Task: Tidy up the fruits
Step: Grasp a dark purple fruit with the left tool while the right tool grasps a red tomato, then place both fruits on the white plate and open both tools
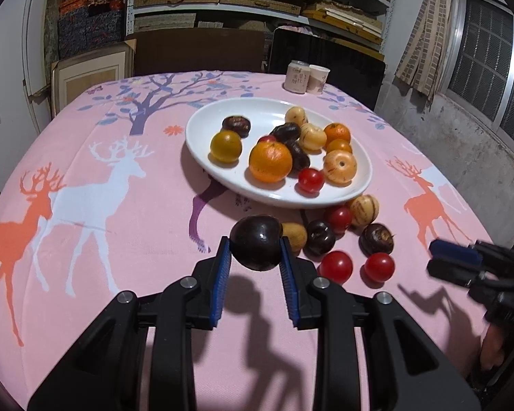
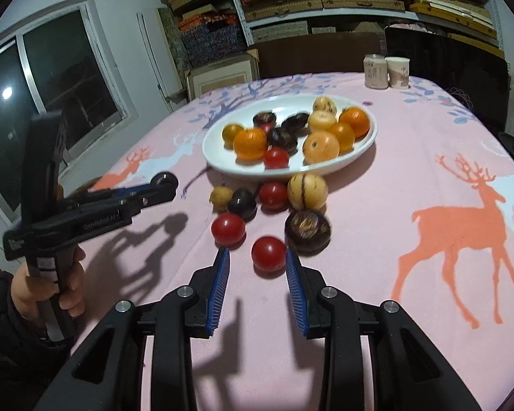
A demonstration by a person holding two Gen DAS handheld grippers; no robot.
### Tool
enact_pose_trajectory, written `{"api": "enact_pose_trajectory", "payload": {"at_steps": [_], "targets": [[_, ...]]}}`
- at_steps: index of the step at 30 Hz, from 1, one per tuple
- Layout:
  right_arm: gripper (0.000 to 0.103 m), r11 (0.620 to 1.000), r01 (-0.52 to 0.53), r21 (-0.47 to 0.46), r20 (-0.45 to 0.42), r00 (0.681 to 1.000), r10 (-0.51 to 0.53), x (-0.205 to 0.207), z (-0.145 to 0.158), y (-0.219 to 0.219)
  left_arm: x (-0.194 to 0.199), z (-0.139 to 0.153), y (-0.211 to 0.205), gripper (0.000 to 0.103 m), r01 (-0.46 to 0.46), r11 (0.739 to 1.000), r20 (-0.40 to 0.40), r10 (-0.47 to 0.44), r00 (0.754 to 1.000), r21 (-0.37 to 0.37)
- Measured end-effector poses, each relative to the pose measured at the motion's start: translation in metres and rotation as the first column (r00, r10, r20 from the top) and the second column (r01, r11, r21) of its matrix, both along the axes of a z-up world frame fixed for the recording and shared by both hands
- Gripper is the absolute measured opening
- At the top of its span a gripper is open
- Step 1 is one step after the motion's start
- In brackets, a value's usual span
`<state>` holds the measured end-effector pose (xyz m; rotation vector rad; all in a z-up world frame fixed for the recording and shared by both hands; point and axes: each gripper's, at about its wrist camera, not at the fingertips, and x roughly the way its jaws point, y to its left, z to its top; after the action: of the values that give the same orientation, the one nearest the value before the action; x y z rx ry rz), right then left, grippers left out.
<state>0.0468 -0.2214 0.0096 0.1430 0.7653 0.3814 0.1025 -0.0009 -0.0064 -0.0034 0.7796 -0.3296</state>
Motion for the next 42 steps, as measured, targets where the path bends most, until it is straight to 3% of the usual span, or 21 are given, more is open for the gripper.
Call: {"api": "enact_pose_trajectory", "payload": {"at_steps": [6,11,12,14,16,20,23,27,32,38,42], "targets": [[0.034,0.999,0.01,0.031,0.082,0.997,-0.012,0.026,0.054,-0.022,0.025,0.037,-0.014,0.028,0.02,0.999,0.049,-0.022,0.999,0.036],[0.037,0.999,-0.029,0.015,0.032,0.999,0.029,0.052,0.063,-0.019,0.055,0.052,-0.018,0.028,0.008,1.0,0.04,-0.009,0.999,0.021],[0.04,0.997,-0.07,-0.025,0.017,0.997,0.07,0.048,0.055,-0.011,0.055,0.053,-0.019,0.028,0.017,1.0,0.047,-0.018,0.999,0.02],[0.05,0.974,-0.1,-0.205,0.006,0.995,0.103,0.034,0.026,0.014,0.051,0.05,-0.021,0.028,0.022,0.999,0.062,-0.024,0.998,0.038],[0.05,0.941,-0.093,-0.326,-0.034,0.996,0.087,0.026,-0.006,0.03,0.049,0.041,-0.019,0.028,0.027,0.999,0.046,-0.029,0.999,0.033],[0.048,0.965,-0.101,-0.243,-0.12,0.99,0.074,0.028,-0.032,0.034,0.043,0.02,-0.013,0.028,0.022,1.0,0.001,-0.022,1.0,0.016],[0.039,0.977,-0.098,-0.191,-0.161,0.985,0.067,0.037,-0.039,0.038,0.038,0.012,-0.007,0.028,0.012,1.0,-0.016,-0.012,1.0,0.006],[0.031,0.987,-0.083,-0.141,-0.161,0.985,0.059,0.048,-0.041,0.037,0.03,0.01,0.0,0.028,0.001,1.0,-0.011,-0.001,1.0,0.002],[0.03,0.989,-0.058,-0.138,-0.132,0.99,0.04,0.046,-0.037,0.035,0.024,0.008,0.0,0.028,0.007,1.0,-0.012,-0.007,1.0,0.016],[0.03,0.991,-0.068,-0.115,-0.039,0.997,0.064,0.034,-0.003,0.028,0.017,0.015,-0.003,0.028,0.027,0.999,0.006,-0.027,1.0,0.016],[0.03,0.991,-0.049,-0.124,0.023,0.998,0.052,0.052,0.029,0.016,0.033,0.026,-0.008,0.028,0.035,0.999,0.015,-0.035,0.999,0.017]]}}
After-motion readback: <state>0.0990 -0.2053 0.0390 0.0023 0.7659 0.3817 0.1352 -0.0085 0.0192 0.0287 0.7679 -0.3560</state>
